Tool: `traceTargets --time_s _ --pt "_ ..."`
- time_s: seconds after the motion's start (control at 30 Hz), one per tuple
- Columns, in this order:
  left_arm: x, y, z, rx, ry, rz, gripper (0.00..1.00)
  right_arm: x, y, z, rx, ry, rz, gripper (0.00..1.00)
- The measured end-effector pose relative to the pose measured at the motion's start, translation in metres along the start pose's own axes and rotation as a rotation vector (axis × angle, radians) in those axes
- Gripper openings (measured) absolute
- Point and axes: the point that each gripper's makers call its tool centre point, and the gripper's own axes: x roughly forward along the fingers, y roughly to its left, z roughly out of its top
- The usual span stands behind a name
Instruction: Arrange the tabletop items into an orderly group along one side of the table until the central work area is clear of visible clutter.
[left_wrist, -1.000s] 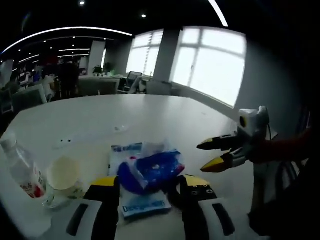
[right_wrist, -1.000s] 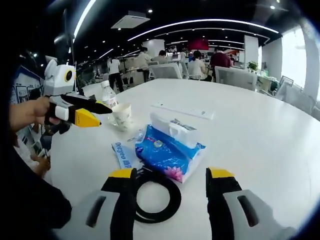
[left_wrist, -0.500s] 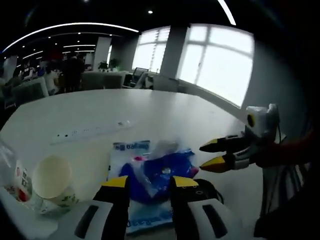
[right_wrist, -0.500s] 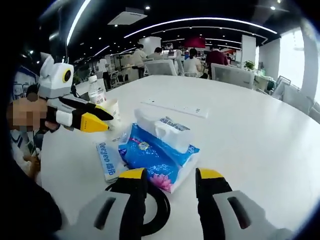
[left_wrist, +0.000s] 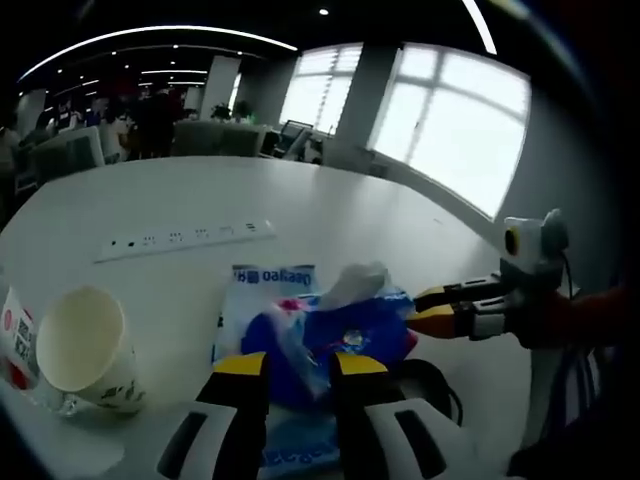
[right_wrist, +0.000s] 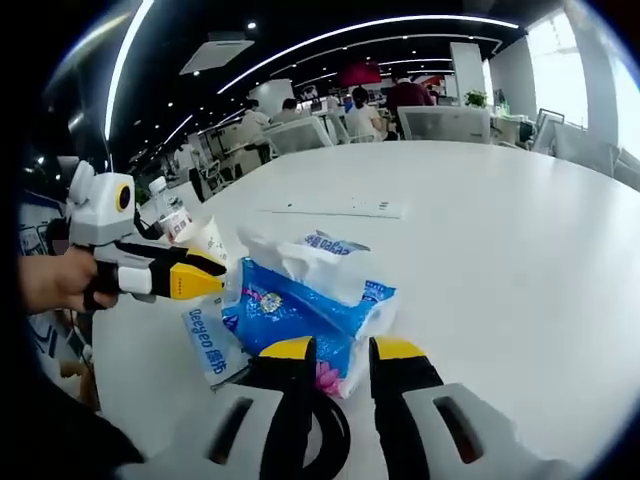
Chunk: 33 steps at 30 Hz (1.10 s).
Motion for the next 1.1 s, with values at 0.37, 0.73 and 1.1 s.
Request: traceTargets --time_s 0.37,0.73,1.1 --pt "0.008 -0.004 -0.005 -0.048 0.025 -0.022 0.1 0.001 -0.003 -0.006 0.037 0.019 0.0 0.04" --pt "0.003 -0.014 -0.003 -0.025 0.018 -0.049 0.0 -0.004 -0.008 -0.006 0.001 0.008 -0.029 0.0" --pt "0.001 -0.022 0.01 -0.01 -0.034 -0.079 0.0 -0.015 -0.015 0.021 -0.002 -0.075 -0.076 0.0"
